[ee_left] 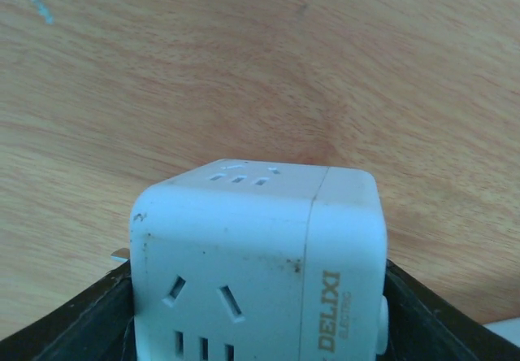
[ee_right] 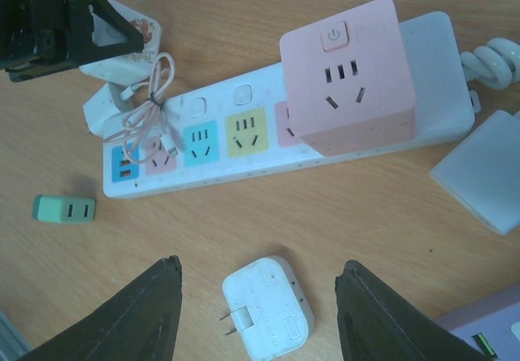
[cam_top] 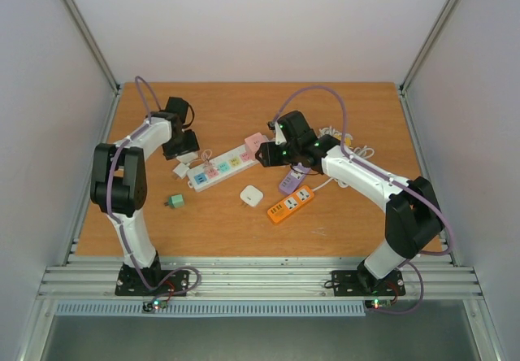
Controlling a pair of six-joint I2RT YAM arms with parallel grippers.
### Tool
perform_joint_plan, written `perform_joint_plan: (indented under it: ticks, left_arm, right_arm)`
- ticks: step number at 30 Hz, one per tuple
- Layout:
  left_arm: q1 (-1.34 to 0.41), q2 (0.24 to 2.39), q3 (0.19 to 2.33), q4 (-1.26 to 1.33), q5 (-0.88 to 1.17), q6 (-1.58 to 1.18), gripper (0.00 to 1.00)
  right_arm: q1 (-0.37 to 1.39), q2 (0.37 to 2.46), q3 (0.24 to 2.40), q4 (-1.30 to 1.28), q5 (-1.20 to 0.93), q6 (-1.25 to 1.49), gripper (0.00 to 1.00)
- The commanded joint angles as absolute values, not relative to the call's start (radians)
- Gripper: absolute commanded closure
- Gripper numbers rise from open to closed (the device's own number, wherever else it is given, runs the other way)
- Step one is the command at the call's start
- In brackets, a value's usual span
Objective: Insert the plug
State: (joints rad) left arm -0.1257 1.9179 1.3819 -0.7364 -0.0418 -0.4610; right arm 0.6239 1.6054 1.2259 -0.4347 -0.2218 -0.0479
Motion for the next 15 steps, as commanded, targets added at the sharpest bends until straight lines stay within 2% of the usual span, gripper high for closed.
perform_joint_plan:
  ticks: [1,8,13,15]
  left_arm:
    - [-0.124,1.864,1.362,-0.717,-0.138,-0.474,0.44]
    - [-0.123,1.770,1.304,-0.645,-0.174,-0.507,0.48]
    - [-0.123,1.694,1.299,-0.633,-0.079,-0.517,0.48]
    - [-0.123,1.655,1.290,-0.620,0.018,-0.526,0.48]
  right_arm:
    - [0.636,1.593,1.249,-0.444,-0.232,-0.035,0.47]
    - [0.641,1.573,1.243,-0.448,-0.231,-0.035,0.47]
    - [0.642,1.544,1.232,-0.440,-0.214,-0.053,0.47]
    - [0.642,1.523,1.223,-0.435,-0.181,-0.079,0.47]
